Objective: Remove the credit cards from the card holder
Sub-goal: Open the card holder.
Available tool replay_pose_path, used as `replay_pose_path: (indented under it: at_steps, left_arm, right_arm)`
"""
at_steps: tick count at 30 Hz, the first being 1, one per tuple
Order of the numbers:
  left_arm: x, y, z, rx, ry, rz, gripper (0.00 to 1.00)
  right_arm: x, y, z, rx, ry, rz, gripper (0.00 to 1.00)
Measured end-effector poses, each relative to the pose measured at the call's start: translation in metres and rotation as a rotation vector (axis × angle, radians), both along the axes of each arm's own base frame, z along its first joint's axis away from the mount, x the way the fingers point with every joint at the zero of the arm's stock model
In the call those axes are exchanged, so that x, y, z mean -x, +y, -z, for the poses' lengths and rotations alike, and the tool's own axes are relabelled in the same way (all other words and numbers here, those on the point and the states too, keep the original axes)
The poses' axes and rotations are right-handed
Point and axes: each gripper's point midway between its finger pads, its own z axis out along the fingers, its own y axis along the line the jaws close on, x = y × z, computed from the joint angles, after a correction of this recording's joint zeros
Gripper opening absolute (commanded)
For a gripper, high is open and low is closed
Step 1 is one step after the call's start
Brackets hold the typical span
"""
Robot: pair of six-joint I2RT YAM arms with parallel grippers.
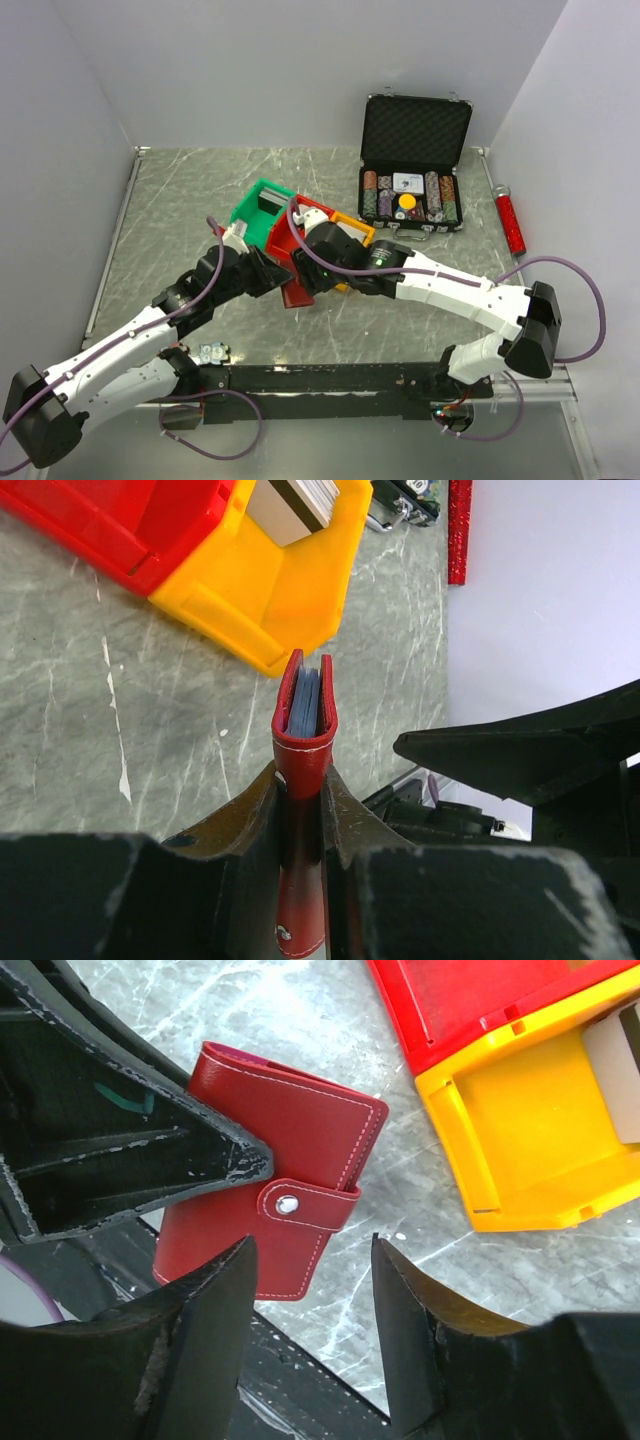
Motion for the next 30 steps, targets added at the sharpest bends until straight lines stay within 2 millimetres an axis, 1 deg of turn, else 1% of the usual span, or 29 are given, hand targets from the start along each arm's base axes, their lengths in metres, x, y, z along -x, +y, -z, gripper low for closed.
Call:
replay_pose_path:
  at_steps: [6,14,21,30]
  left_arm:
    - [0.001,-0.001,0.0,0.005,0.004,-0.001,0.01]
    - [0.002,-0.002,-0.001,0.015,0.013,-0.002,0.01]
    - [0.002,-0.003,-0.001,0.019,0.019,-0.003,0.01]
    - [0.004,-0.001,-0.003,0.023,0.019,-0.005,0.01]
  right_arm:
    - [0.003,0.003,0.0,0.0,0.002,-0.011,0.57]
    - [0.003,0.012,-0.002,-0.003,0.001,-0.024,0.55]
    - [0.002,0.017,0.009,0.027,0.014,-0.029,0.53]
    - [0.001,0.018,0.012,0.038,0.011,-0.024,0.49]
